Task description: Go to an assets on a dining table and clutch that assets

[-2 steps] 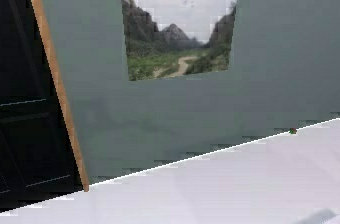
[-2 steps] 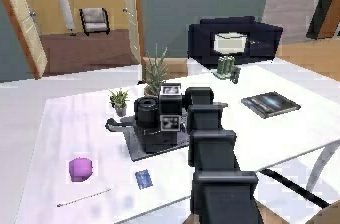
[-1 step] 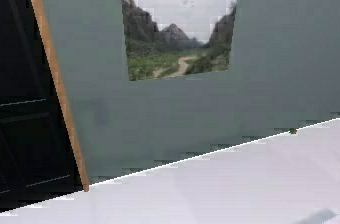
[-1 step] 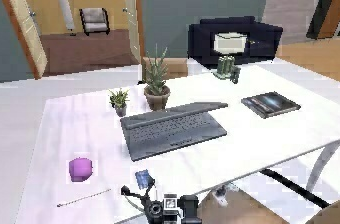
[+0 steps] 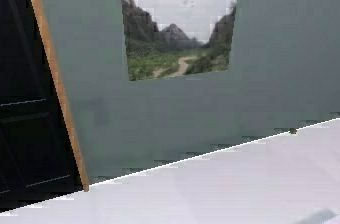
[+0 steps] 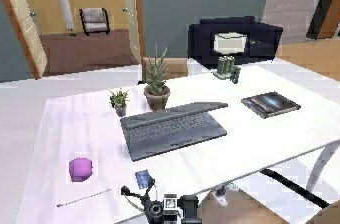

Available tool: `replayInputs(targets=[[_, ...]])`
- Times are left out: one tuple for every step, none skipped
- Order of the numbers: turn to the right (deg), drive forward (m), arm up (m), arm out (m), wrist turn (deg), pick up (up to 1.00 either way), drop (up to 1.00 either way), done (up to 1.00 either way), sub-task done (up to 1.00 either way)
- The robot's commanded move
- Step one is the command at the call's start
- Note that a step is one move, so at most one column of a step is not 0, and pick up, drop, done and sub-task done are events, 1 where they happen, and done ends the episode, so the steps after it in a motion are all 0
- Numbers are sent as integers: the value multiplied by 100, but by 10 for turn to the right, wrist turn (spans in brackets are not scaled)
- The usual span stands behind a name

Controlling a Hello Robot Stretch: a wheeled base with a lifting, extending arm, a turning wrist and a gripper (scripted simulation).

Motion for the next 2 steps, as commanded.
replayInputs(targets=[[0,0,10,0,0,0,0,0,0],[0,0,0,0,0,0,0,100,0]])
